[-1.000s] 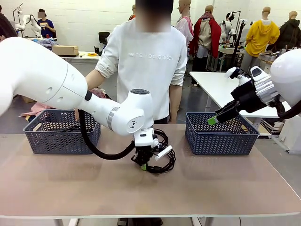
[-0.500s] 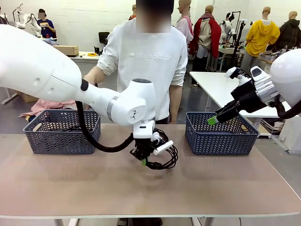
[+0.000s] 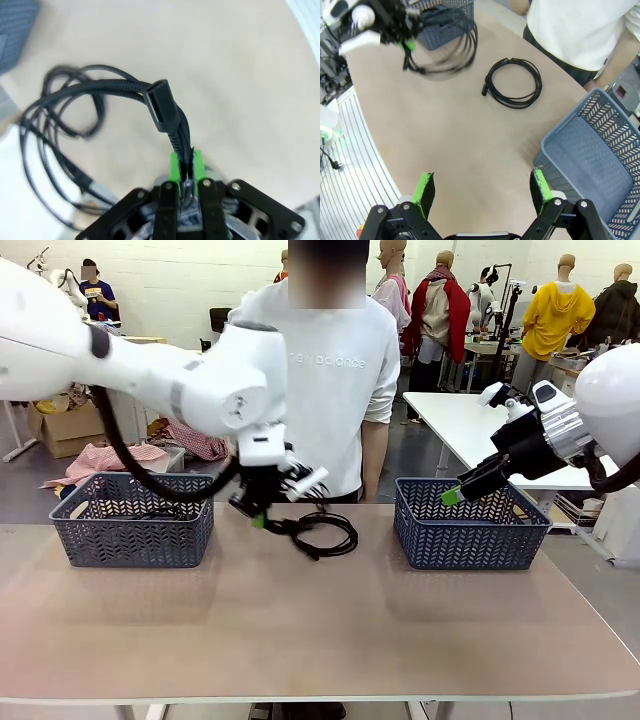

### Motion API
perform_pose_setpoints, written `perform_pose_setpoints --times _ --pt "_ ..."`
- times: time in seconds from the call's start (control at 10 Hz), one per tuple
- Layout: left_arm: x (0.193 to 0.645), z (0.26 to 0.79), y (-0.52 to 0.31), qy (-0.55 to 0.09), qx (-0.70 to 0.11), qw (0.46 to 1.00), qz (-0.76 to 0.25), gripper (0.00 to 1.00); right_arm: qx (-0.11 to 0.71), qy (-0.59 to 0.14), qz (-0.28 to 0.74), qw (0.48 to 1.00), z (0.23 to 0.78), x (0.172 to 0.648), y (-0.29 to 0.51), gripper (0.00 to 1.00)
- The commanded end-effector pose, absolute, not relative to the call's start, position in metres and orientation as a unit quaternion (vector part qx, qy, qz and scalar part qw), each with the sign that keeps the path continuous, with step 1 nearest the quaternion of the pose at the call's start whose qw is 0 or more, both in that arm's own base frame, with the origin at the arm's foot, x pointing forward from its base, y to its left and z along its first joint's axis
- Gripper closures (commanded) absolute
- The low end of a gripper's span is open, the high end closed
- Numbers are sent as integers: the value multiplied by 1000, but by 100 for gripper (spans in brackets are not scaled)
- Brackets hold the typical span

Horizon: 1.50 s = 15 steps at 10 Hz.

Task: Organize the cables according to human instructions.
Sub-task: Pick up a bundle of cables and place it in the basket indicated by the human.

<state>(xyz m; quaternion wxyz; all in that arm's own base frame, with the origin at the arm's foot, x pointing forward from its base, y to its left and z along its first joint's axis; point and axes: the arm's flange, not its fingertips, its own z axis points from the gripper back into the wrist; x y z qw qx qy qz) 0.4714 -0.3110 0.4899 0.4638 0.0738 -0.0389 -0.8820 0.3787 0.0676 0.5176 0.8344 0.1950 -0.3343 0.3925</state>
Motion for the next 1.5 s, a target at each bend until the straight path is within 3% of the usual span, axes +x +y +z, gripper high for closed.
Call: perform_pose_setpoints --times 0.0,0.4,0.7,0.8,1.3,1.4 --pt "480 499 -260 -41 81 534 -841 100 205 -340 397 827 517 381 67 0" --pt "519 514 -162 -57 74 636 -766 100 205 -340 397 827 517 381 67 0" --pt "536 507 -134 -67 50 678 -731 100 205 -340 397 827 517 381 67 0" --pt "532 511 -135 -48 70 650 -755 100 205 -340 397 827 517 381 67 0" --pt "532 511 -135 -48 70 650 -755 100 205 -340 397 827 517 381 67 0" --pt "534 507 -139 -50 63 654 -752 88 205 -340 397 827 517 381 67 0"
